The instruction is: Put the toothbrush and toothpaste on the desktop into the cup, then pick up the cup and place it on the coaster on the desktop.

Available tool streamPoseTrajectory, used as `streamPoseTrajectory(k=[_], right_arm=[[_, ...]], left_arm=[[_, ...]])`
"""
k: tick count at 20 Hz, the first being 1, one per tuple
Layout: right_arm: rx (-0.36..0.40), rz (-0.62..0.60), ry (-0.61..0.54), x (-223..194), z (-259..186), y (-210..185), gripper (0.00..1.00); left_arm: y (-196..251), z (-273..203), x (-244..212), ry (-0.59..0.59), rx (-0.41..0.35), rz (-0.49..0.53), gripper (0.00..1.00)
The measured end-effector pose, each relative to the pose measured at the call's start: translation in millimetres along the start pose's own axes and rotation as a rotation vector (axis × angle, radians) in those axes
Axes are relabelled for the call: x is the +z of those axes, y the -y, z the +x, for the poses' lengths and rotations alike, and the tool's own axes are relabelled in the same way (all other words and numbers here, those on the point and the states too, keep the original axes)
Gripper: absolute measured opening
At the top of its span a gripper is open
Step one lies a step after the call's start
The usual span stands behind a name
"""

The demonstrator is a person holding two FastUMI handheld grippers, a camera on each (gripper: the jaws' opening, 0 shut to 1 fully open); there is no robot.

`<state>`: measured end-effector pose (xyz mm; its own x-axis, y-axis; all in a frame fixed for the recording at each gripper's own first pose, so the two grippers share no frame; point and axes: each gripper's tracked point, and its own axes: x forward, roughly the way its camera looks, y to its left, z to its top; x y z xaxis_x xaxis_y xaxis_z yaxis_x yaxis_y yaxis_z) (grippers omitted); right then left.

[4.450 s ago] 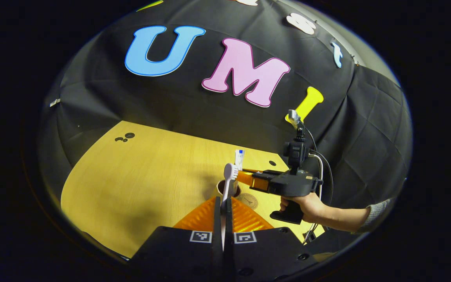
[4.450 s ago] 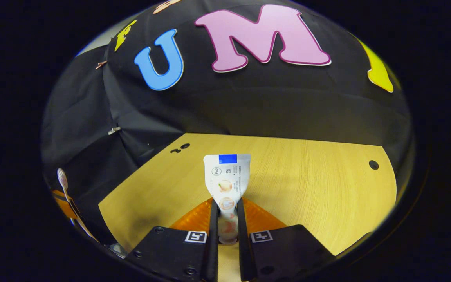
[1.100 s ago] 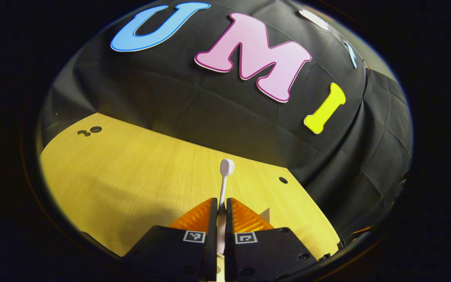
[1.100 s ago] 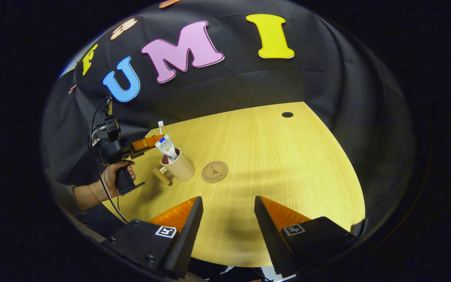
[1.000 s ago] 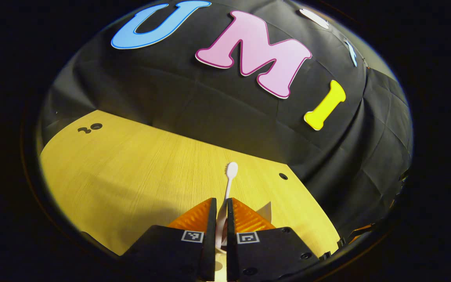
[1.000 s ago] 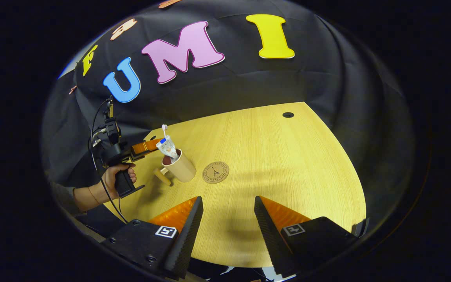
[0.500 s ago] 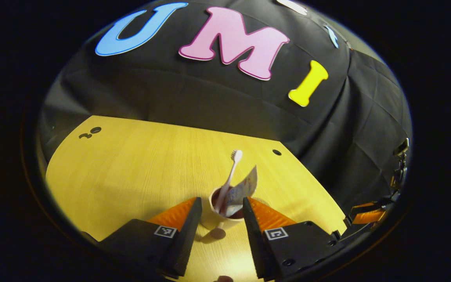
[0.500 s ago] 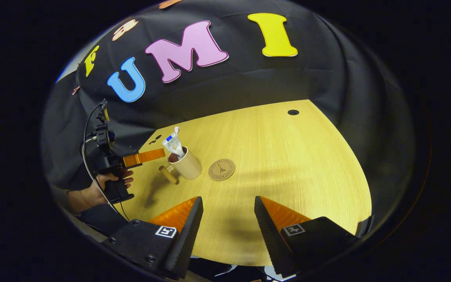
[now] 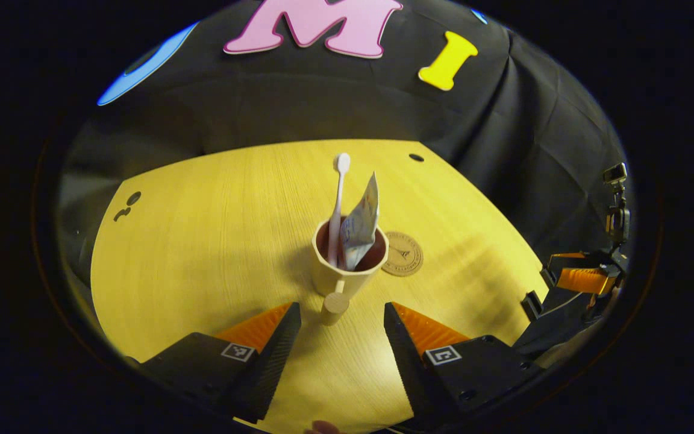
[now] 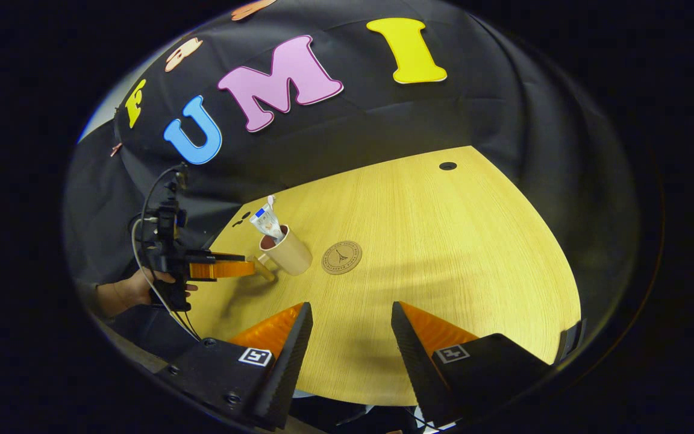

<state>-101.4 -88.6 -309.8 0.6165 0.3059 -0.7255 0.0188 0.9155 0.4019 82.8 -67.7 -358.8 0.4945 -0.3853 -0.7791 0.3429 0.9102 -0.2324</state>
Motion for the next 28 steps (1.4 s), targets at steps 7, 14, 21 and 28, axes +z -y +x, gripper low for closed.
streamPoseTrajectory(k=[7, 14, 21, 28], right_arm=[[-0.065, 0.055, 0.017, -13, -20, 26, 0.82], [-0.127, 0.132, 0.039, -28, -39, 50, 0.82], [-0.131, 0.138, 0.042, -38, -45, 52, 0.82], [-0.123, 0.144, 0.041, -39, -45, 53, 0.82]], left_arm=[[-12, 51, -19, -0.124, 0.049, 0.044, 0.88], [-21, 75, -23, -0.195, 0.101, 0.077, 0.85], [-30, 82, -28, -0.212, 0.139, 0.068, 0.36], [-26, 82, -28, -0.171, 0.126, 0.071, 0.26]])
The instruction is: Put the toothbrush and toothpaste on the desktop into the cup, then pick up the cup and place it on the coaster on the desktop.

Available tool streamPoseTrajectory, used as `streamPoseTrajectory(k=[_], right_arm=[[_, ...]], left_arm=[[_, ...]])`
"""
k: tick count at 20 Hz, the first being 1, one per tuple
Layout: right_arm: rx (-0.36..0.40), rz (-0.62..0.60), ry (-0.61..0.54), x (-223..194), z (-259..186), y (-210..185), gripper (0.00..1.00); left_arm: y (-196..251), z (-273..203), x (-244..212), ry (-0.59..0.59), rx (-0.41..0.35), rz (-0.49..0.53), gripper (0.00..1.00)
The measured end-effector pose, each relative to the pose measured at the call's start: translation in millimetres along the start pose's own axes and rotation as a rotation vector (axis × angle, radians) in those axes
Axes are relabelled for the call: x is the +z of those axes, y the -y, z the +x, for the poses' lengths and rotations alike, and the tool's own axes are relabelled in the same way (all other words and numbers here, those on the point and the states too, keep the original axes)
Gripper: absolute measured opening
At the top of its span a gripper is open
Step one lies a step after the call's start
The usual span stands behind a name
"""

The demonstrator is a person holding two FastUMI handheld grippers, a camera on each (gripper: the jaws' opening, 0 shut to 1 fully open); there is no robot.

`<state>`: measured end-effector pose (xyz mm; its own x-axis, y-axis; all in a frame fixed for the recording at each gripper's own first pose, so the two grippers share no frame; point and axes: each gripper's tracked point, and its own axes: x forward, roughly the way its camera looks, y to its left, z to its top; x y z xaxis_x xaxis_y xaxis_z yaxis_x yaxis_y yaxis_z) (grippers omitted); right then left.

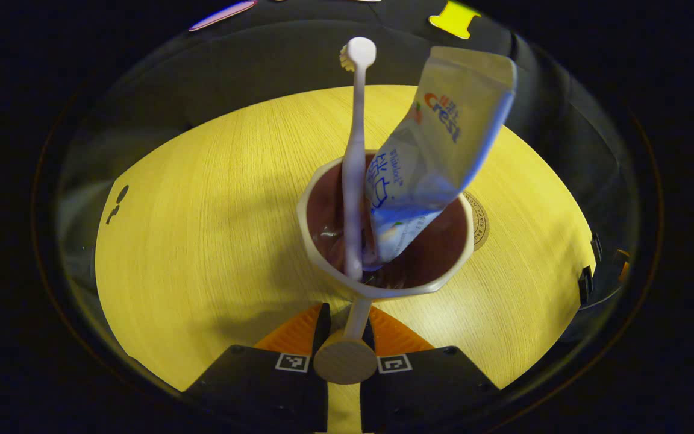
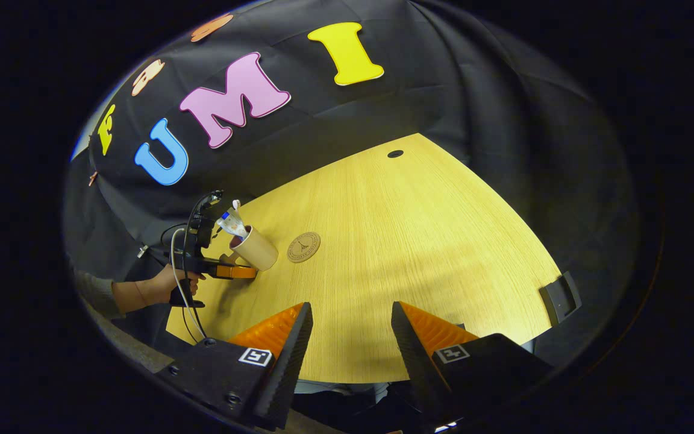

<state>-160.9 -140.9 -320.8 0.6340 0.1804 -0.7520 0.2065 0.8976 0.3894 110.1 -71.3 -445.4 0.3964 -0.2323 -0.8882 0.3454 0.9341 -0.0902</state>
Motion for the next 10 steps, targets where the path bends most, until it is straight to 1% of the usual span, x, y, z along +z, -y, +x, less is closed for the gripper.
streamPoseTrajectory(k=[4, 5, 6, 10], right_arm=[[0.004, 0.002, -0.003, 0, 2, 2, 0.82], [0.004, 0.002, -0.003, -1, 2, 2, 0.82], [0.006, 0.000, -0.003, -1, 1, 2, 0.82], [0.009, 0.001, -0.007, -3, 2, 4, 0.82]], left_arm=[[7, -7, 2, 0.032, -0.023, -0.002, 0.23], [10, -8, 4, 0.042, -0.032, -0.001, 0.27], [12, -9, 6, 0.055, -0.038, 0.003, 0.22], [20, -13, 10, 0.077, -0.055, 0.011, 0.18]])
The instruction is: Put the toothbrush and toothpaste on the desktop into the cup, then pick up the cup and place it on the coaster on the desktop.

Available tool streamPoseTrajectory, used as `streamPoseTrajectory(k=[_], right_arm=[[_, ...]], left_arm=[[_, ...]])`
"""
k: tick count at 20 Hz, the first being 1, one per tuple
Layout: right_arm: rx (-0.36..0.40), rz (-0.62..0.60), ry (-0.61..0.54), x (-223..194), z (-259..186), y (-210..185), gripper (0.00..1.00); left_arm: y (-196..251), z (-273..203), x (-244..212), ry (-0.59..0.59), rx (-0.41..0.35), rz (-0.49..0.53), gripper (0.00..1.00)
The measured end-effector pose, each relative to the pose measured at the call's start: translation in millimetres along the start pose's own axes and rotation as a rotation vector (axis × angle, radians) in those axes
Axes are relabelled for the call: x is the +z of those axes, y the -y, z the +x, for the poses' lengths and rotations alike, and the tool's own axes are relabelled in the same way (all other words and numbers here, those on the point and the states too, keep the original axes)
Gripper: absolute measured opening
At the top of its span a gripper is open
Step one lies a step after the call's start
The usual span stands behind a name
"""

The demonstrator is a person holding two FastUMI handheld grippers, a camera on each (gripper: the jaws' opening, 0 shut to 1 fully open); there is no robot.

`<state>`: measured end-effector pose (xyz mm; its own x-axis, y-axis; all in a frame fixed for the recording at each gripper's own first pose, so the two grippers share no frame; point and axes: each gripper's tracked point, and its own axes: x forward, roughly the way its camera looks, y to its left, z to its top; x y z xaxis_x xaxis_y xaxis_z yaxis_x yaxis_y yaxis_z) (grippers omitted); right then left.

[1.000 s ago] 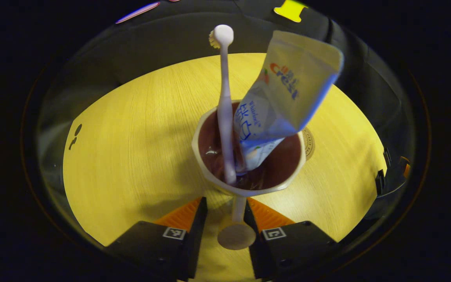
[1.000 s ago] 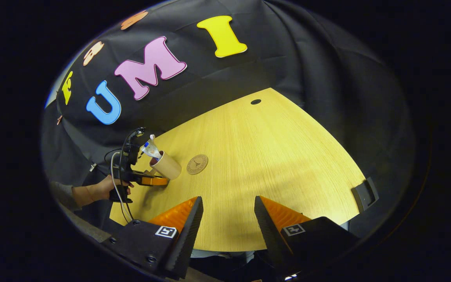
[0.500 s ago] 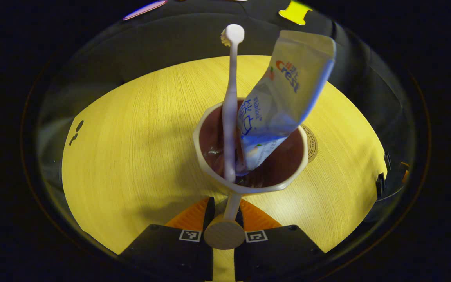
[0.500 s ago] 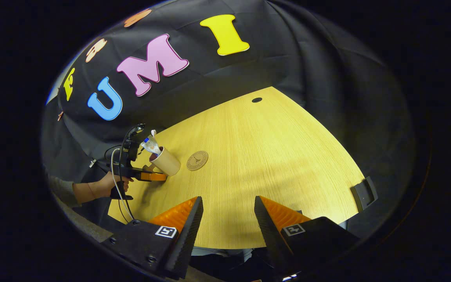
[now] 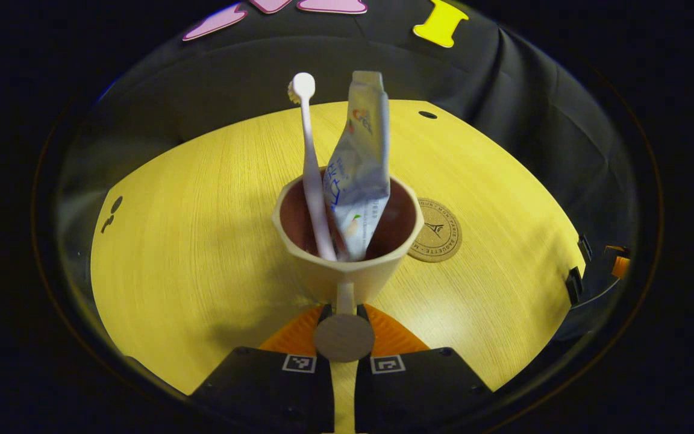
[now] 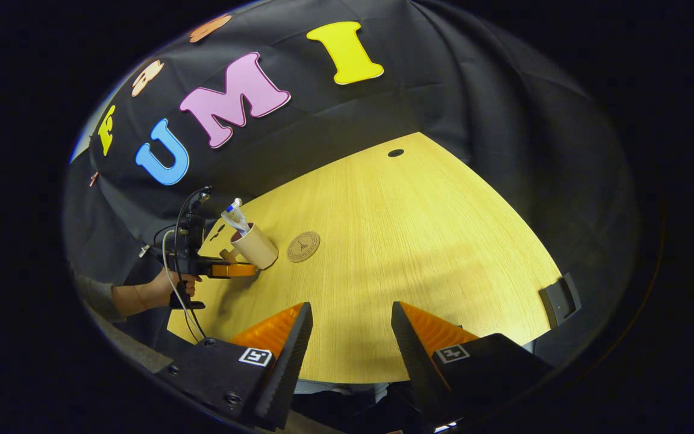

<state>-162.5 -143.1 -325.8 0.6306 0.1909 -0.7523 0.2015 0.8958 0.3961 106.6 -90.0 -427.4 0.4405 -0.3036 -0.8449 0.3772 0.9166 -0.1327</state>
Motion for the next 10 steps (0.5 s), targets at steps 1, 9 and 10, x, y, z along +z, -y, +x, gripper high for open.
streamPoseTrajectory(k=[1, 9, 10], right_arm=[[0.001, 0.002, 0.001, 0, 0, 1, 0.82], [0.001, 0.005, -0.010, -7, 3, 4, 0.82], [0.000, 0.005, -0.012, -8, 2, 5, 0.82]], left_arm=[[1, 0, 1, 0.005, 0.000, -0.001, 0.17], [5, -9, 8, 0.073, -0.008, -0.005, 0.15], [6, -10, 11, 0.087, -0.010, -0.004, 0.15]])
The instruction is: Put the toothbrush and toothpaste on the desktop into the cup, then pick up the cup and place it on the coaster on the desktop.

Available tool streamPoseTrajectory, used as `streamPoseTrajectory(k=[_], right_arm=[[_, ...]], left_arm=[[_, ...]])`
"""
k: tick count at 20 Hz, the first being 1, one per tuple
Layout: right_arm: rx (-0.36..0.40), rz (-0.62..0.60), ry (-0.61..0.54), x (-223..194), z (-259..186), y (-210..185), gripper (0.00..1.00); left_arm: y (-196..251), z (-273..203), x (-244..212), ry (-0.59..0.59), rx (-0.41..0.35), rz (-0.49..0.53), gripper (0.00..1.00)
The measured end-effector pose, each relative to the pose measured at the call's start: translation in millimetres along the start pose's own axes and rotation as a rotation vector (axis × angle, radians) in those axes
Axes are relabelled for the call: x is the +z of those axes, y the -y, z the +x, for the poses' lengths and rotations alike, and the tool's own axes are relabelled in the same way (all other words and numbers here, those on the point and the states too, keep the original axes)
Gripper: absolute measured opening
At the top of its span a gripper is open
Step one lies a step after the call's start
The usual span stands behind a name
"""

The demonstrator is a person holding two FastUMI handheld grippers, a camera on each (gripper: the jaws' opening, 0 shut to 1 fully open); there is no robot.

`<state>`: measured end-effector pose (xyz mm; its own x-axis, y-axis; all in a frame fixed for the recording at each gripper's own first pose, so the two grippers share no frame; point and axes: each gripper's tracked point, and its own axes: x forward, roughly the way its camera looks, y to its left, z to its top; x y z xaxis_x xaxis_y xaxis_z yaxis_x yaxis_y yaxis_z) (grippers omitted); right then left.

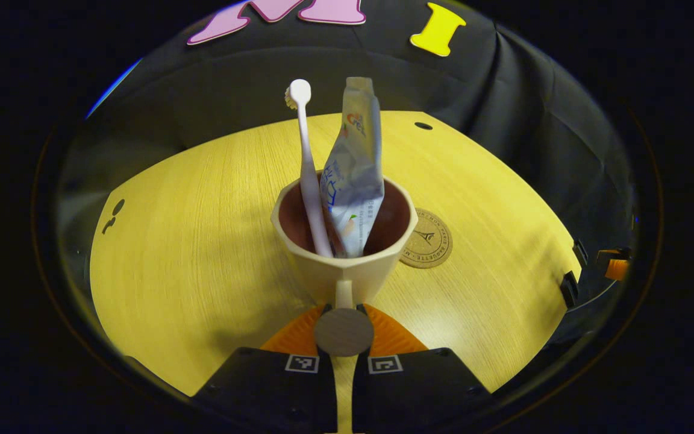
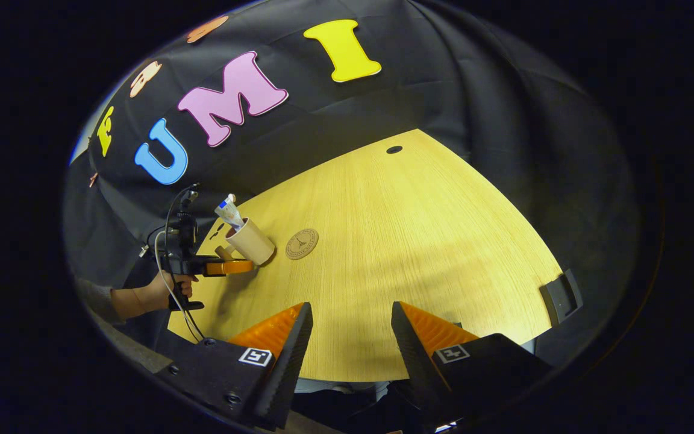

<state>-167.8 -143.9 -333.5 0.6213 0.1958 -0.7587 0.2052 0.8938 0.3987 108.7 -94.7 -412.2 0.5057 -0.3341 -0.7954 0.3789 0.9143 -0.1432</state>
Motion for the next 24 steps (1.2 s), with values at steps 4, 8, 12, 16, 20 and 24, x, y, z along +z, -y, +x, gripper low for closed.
streamPoseTrajectory(k=[4, 8, 12, 16, 20, 24], right_arm=[[-0.005, 0.008, 0.001, -1, 0, 3, 0.82], [-0.009, 0.009, 0.014, 3, -3, 5, 0.82], [-0.018, 0.020, 0.021, 2, -8, 12, 0.82], [-0.031, 0.042, 0.031, 1, -16, 21, 0.82], [-0.040, 0.055, 0.045, 1, -23, 28, 0.82], [-0.053, 0.077, 0.048, -1, -26, 37, 0.82]], left_arm=[[10, -4, 9, 0.026, -0.018, 0.018, 0.14], [28, -2, 22, 0.034, -0.039, 0.057, 0.15], [53, 7, 36, 0.035, -0.063, 0.097, 0.14], [70, 17, 42, 0.026, -0.079, 0.119, 0.14], [76, 29, 45, 0.013, -0.072, 0.126, 0.14], [81, 40, 48, 0.004, -0.068, 0.142, 0.14]])
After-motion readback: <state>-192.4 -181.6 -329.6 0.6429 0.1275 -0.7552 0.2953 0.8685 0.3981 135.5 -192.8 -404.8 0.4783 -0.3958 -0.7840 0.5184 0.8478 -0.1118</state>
